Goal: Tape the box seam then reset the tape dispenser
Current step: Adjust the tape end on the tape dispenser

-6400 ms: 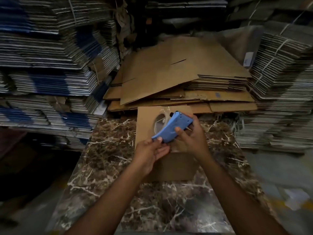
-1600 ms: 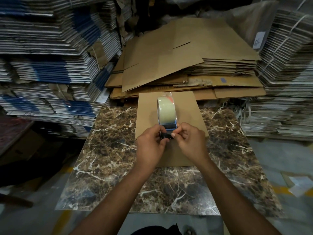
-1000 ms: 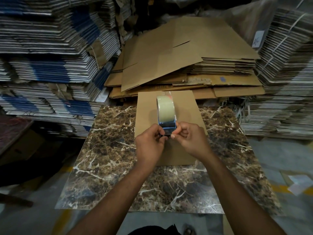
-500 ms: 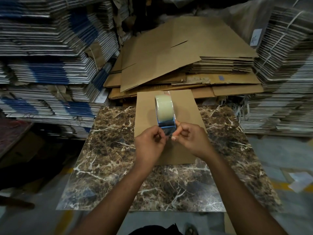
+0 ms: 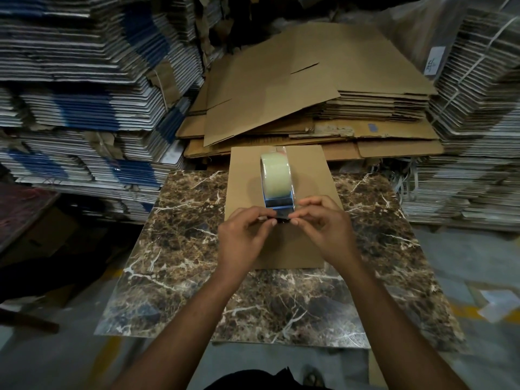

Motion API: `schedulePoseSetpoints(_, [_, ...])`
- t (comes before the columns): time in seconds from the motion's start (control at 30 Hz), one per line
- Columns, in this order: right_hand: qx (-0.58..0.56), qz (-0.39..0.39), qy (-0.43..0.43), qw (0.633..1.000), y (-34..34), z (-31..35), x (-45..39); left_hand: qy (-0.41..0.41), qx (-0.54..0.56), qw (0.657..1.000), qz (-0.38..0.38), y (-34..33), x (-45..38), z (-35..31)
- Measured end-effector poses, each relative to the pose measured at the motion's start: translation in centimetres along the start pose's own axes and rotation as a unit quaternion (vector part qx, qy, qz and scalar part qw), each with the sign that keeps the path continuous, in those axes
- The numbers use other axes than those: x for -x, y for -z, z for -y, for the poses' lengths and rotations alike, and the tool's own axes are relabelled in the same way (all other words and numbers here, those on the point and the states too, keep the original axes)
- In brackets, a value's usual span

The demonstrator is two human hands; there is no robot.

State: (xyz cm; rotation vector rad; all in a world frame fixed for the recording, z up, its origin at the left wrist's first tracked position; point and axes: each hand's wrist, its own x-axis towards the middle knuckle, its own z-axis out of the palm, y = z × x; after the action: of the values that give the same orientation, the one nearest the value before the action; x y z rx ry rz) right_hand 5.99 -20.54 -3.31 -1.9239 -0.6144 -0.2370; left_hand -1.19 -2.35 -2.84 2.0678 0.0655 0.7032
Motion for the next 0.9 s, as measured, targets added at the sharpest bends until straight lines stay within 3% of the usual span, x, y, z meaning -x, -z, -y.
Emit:
schedulePoseSetpoints(0.13, [-0.016, -0.019, -0.002, 1.0, -0.1, 0.0, 0.2, 0.035, 0.053, 0.998, -0.023, 0.3, 0.1, -0.7])
schedulePoseSetpoints(0.3, [-0.003, -0.026, 0.011, 1.0, -0.1, 0.0, 0.2, 0.082, 0.06, 0.995, 0.008, 0.3, 0.3, -0.4])
schedulePoseSetpoints(0.5, [0.001, -0.023, 0.014, 1.0, -0.2, -0.5, 0.4, 0.123, 0.074, 0.99, -0.005, -0.4, 0.3, -0.2])
schedulePoseSetpoints(0.7, [-0.094, 0.008, -0.061, 0.994, -0.4, -0.8, 0.4, 0.126, 0.089, 0.988, -0.001, -0.9, 0.4, 0.3])
schedulePoseSetpoints(0.9, [-0.119, 0.025, -0.083, 0.989, -0.1, -0.5, 0.4, 0.132, 0.1, 0.986, -0.008, -1.3, 0.5, 0.2])
